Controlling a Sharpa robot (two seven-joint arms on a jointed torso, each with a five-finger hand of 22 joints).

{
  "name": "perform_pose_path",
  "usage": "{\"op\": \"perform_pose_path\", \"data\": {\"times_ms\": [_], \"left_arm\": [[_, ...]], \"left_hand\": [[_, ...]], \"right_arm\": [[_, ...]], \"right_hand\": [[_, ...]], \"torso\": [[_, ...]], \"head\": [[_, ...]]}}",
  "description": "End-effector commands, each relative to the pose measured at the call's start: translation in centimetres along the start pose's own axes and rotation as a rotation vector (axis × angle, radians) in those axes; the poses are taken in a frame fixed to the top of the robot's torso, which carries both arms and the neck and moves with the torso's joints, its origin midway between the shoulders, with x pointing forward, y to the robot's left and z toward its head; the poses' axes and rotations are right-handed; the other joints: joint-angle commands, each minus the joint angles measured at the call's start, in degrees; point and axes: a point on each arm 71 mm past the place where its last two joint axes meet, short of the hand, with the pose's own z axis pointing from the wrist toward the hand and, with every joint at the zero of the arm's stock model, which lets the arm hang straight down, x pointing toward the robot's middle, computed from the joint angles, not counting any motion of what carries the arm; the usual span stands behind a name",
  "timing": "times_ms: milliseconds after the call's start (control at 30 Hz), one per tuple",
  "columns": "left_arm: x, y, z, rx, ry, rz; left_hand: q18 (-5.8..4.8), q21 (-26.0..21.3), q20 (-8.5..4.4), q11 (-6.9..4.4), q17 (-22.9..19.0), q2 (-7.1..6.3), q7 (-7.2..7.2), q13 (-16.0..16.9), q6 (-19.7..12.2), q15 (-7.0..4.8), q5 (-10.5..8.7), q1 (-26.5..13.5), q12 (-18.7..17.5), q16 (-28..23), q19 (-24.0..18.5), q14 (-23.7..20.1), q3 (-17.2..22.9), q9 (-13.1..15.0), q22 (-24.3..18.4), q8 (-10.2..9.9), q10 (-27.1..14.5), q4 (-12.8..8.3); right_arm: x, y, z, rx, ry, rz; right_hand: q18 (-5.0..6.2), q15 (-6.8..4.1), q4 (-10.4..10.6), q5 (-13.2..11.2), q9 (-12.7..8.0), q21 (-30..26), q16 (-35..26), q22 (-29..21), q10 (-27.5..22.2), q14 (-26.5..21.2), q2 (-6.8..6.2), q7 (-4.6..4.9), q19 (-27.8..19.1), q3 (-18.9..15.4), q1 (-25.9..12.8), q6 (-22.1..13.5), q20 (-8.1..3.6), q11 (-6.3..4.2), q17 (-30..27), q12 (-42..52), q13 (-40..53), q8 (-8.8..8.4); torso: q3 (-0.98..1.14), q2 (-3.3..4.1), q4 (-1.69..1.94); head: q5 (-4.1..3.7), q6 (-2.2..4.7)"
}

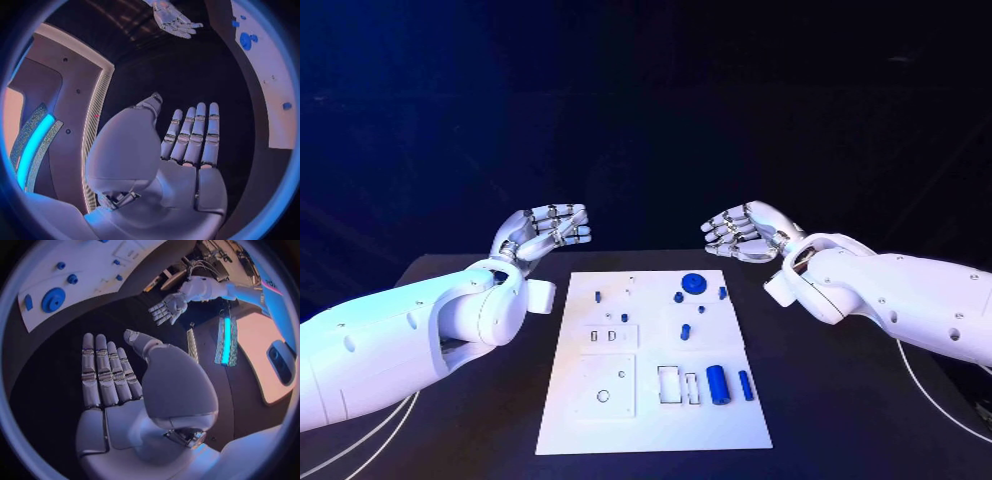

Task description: Assemble the parts on the task board

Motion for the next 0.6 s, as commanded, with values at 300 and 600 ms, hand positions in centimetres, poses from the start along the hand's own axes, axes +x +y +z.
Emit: {"op": "perform_pose_path", "data": {"times_ms": [300,600], "left_arm": [[1.2,-1.5,-2.0,-0.009,0.137,-0.010],[1.7,-2.3,-3.4,-0.020,0.181,-0.037]], "left_hand": [[0.92,8.0,-2.45,-1.29,6.1,-1.16,2.33,-0.1,1.3,-1.91,-0.30,2.2,-0.6,7.6,4.6,4.0,1.4,0.3,4.1,1.0,3.1,-0.8],[0.74,18.4,-3.88,-1.79,12.4,-1.49,1.99,-0.1,1.3,-2.90,-0.28,2.0,-1.8,17.8,4.4,4.3,1.7,0.3,10.6,1.1,4.0,-1.0]], "right_arm": [[0.9,1.5,0.5,-0.026,0.153,-0.474],[2.1,2.3,1.2,-0.036,0.185,-0.629]], "right_hand": [[0.19,-5.90,0.7,0.2,0.1,25.4,22.6,17.5,7.6,21.9,-3.70,-2.88,13.0,-0.4,-1.0,6.2,-6.52,-4.01,18.7,-1.0,0.3,-0.37],[-4.68,-5.45,3.2,0.1,1.3,53.5,53.2,53.8,7.1,22.5,-5.69,-3.16,23.1,2.8,-1.4,6.0,-6.07,-3.94,46.7,-1.0,0.3,-0.91]], "torso": [[-0.49,3.11,1.63],[-0.75,4.63,2.77]], "head": [[-1.62,0.40],[-2.69,0.62]]}}
